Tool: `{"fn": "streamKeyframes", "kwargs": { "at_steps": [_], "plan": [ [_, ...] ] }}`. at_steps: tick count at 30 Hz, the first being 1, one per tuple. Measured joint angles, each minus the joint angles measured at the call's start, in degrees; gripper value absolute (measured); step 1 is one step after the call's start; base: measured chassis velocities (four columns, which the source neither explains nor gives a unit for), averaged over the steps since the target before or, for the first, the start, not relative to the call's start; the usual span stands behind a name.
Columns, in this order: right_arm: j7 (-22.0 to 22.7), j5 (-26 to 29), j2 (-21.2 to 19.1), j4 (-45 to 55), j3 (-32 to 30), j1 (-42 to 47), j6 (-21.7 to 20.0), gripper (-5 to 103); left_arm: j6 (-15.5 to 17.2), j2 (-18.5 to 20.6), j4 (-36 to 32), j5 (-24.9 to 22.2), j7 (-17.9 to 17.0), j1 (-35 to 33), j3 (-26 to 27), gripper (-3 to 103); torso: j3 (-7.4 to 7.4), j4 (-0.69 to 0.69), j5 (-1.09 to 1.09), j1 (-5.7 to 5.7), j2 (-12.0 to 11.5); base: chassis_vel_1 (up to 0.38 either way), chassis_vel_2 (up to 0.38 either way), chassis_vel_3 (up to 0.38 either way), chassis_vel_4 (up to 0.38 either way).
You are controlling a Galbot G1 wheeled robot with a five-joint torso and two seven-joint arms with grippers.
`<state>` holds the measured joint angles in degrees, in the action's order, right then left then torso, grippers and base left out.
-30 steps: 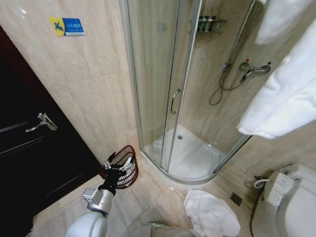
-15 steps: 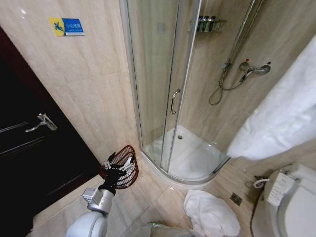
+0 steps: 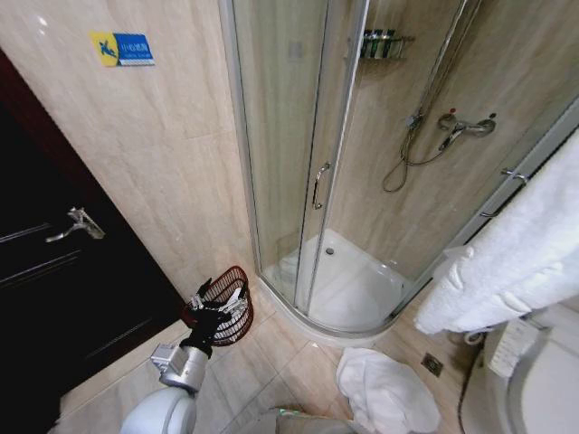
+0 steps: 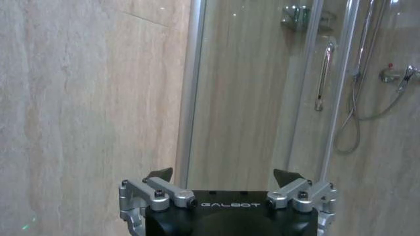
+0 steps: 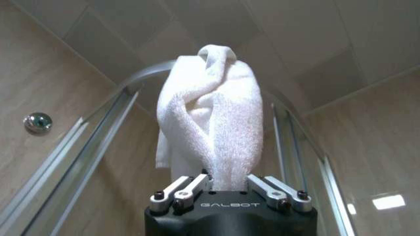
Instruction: Discard the used towel into the hamper.
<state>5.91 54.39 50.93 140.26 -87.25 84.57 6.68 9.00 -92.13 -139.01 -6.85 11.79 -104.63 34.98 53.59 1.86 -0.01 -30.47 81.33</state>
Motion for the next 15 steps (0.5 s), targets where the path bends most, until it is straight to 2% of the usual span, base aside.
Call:
{"fn": "streamKeyframes", "kwargs": {
  "at_steps": [7,10,15],
  "plan": [
    [-3.1,-2.0,4.7,-0.4,0.6,2.6,1.5,12,0.0,0.0,0.0,0.0,0.0,0.0,0.0,100,0.0,0.01,0.0,0.0,0.0,0.0,0.0,0.0,0.0],
    [-4.9,-4.4,7.6,-1.5,1.6,4.5,3.4,12,0.0,0.0,0.0,0.0,0.0,0.0,0.0,100,0.0,0.01,0.01,0.0,0.0,0.0,0.0,0.0,0.0],
    [-6.4,-6.2,9.6,-3.0,2.3,5.4,5.1,12,0.0,0.0,0.0,0.0,0.0,0.0,0.0,100,0.0,0.0,0.0,0.0,0.0,0.0,0.0,0.0,0.0]
  ]
}}
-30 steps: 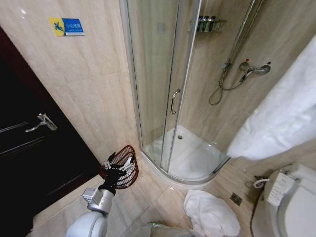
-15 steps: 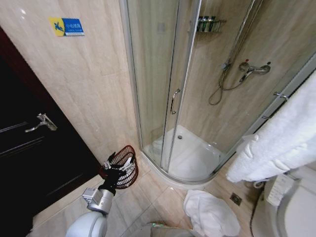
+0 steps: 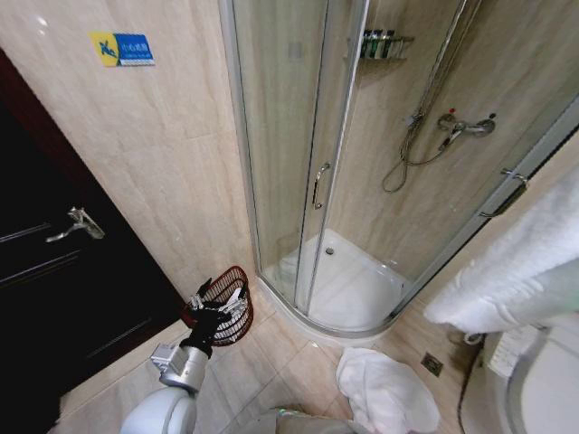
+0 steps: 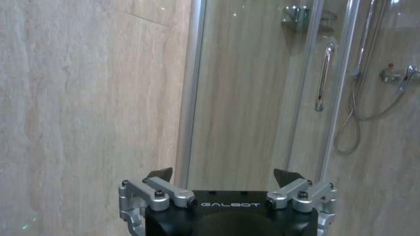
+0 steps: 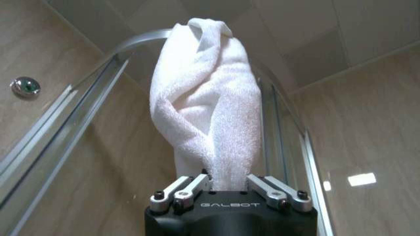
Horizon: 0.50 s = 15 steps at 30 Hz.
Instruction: Discard the used towel into the hamper.
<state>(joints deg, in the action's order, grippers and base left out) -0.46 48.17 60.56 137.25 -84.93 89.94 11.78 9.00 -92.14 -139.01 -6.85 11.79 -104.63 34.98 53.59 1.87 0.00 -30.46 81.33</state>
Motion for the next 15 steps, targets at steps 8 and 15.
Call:
{"fn": "streamKeyframes", "kwargs": {
  "at_steps": [8,15],
  "plan": [
    [-2.9,-5.9,3.2,-4.0,3.9,-0.7,4.7,12,0.0,0.0,0.0,0.0,0.0,0.0,0.0,100,0.0,0.0,-0.01,0.0,0.0,0.0,0.0,0.0,0.0],
    [-3.9,-8.6,5.0,-8.0,7.3,-1.2,8.7,12,0.0,0.0,0.0,0.0,0.0,0.0,0.0,100,0.0,0.0,0.03,0.0,0.0,0.0,0.0,0.0,0.0]
  ]
}}
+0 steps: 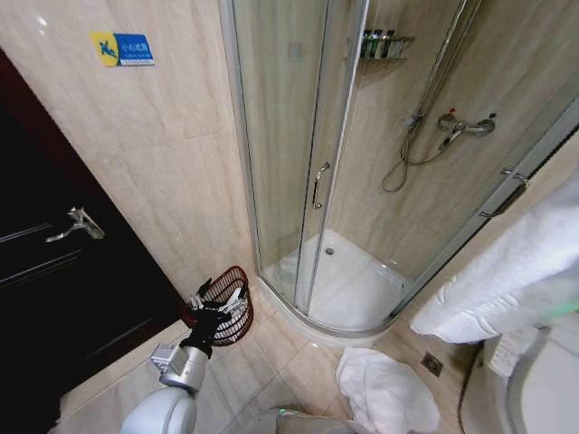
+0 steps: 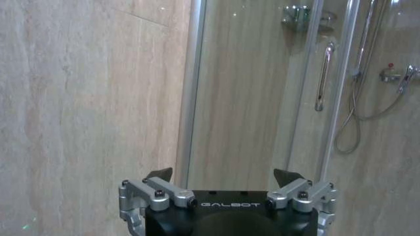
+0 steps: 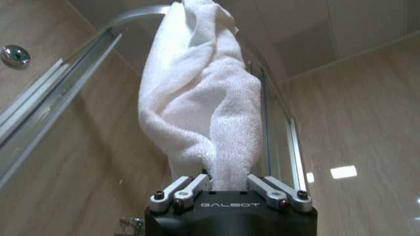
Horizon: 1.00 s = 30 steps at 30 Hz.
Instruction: Discard the used towel into the hamper.
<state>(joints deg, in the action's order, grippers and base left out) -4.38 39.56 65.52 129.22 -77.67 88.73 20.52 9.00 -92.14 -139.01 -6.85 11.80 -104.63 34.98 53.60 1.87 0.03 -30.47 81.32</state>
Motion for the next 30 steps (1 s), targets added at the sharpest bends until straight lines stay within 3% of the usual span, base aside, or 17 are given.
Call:
{"fn": "streamKeyframes", "kwargs": {
  "at_steps": [4,9,14,30],
  "plan": [
    [-1.1,-0.2,0.5,-0.5,0.8,0.4,1.8,12,0.0,0.0,0.0,0.0,0.0,0.0,0.0,100,0.0,0.0,-0.05,0.0,0.0,0.0,0.0,0.0,0.0],
    [-4.2,-1.4,1.7,-1.0,3.7,0.8,8.1,12,0.0,0.0,0.0,0.0,0.0,0.0,0.0,100,0.0,0.0,-0.02,0.0,0.0,0.0,0.0,0.0,0.0],
    [-6.2,-2.1,2.1,-2.7,5.8,0.9,11.4,12,0.0,0.0,0.0,0.0,0.0,0.0,0.0,100,0.0,0.0,-0.04,0.0,0.0,0.0,0.0,0.0,0.0],
    [-9.0,-5.5,6.1,-7.5,11.2,1.8,17.0,12,0.0,0.0,0.0,0.0,0.0,0.0,0.0,100,0.0,0.0,-0.02,0.0,0.0,0.0,0.0,0.0,0.0]
  ]
}}
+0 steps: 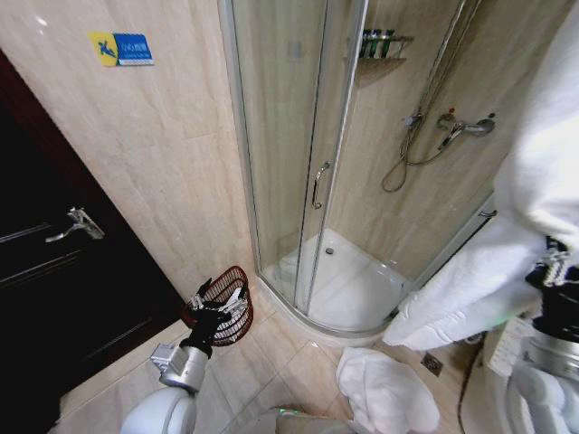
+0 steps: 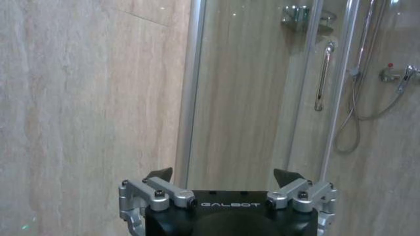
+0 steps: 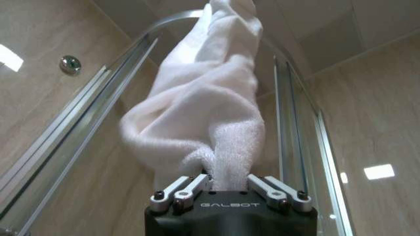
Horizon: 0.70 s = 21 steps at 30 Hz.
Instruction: Discard the used towel into the hamper.
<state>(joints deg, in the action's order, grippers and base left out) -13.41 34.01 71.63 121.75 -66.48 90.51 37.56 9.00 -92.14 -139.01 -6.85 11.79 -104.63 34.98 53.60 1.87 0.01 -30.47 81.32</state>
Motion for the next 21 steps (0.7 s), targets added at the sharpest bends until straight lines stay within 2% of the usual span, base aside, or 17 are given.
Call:
{"fn": "streamKeyframes", "kwargs": {
  "at_steps": [6,12,15,16,18,21],
  "plan": [
    [0.0,-0.1,0.7,0.9,-0.7,1.0,1.2,12,0.0,0.0,0.0,0.0,0.0,0.0,0.0,100,0.0,0.0,-0.02,0.0,0.0,0.0,0.0,0.0,0.0],
    [-1.2,0.4,2.1,5.6,-2.9,3.0,4.7,12,0.0,0.0,0.0,0.0,0.0,0.0,0.0,100,0.0,0.01,0.0,0.0,0.0,0.0,0.0,0.0,0.0],
    [-1.3,0.9,2.4,8.3,-4.0,3.7,5.0,12,0.0,0.0,0.0,0.0,0.0,0.0,0.0,100,0.0,0.0,0.01,0.0,0.0,0.0,0.0,0.0,0.0],
    [-1.1,1.2,2.4,9.5,-4.7,3.8,5.1,12,0.0,0.0,0.0,0.0,0.0,0.0,0.0,100,-0.01,0.0,-0.09,0.0,0.0,0.0,0.0,0.0,0.0],
    [-0.6,1.5,2.0,10.2,-5.5,3.6,4.7,12,0.0,0.0,0.0,0.0,0.0,0.0,0.0,100,-0.01,0.0,0.01,0.0,0.0,0.0,0.0,0.0,0.0],
    [0.0,1.5,1.5,10.3,-6.0,3.3,4.3,12,0.0,0.0,0.0,0.0,0.0,0.0,0.0,100,-0.01,0.0,-0.02,0.0,0.0,0.0,0.0,0.0,0.0]
  ]
}}
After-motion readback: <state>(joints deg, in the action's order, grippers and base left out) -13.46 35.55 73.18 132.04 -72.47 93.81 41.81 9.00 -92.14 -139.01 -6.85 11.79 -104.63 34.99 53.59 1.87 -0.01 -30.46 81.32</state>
